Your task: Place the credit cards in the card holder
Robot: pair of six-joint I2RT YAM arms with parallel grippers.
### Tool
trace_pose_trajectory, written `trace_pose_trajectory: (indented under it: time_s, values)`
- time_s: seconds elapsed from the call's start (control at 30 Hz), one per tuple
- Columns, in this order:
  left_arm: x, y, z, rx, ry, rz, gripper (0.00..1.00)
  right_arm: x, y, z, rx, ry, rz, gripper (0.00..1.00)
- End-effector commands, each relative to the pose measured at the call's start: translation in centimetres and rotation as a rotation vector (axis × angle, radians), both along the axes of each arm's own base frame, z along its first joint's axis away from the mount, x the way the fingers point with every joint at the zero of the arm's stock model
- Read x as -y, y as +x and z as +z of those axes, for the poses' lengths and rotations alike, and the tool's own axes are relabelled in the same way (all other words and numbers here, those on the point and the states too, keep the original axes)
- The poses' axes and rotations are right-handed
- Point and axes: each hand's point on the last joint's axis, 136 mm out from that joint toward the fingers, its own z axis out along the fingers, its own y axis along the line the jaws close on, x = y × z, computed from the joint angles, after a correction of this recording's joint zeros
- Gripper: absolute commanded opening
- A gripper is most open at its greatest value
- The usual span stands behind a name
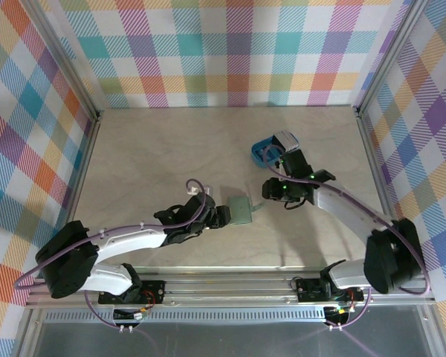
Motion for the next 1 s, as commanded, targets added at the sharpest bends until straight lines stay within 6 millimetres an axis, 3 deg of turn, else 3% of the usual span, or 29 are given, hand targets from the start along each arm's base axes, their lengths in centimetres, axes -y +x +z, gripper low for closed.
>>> trace_pose_trajectory:
  time_s: [0.0,0.17,0.27,0.43,0.73,0.97]
  values:
    - [-1.7,-0.5,-0.6,0.010,0.028,-0.011,0.74,-1.2,-1.1,2.1,0.032,0.113,0.056,0.51]
    - [-2.7,-1.1,-0.7,0.027,-0.018,-0.016,0.76,-3.6,-1.5,3.5,0.023,0.172,0.123,0.54]
    - [-3.1,-1.2,-0.4,0.035,-0.043,-0.017,0.77,-5.4,-1.3,2.3,-0.023,0.148,0.164,0.53]
    - [-3.5,-1.4,-0.1,0.034,-0.098,0.001,0.76,-8.1,-0.7,-1.4,-0.117,0.108,0.206,0.51]
    - [-2.4,-2.0,-1.0,-0.010,-0.156,-0.030,0.76,-8.5,0.2,-6.0,-0.221,0.045,0.188,0.50]
    - [-1.5,-1.8,-1.3,-0.028,-0.162,-0.049,0.75,-8.9,0.3,-7.3,-0.252,0.042,0.202,0.46]
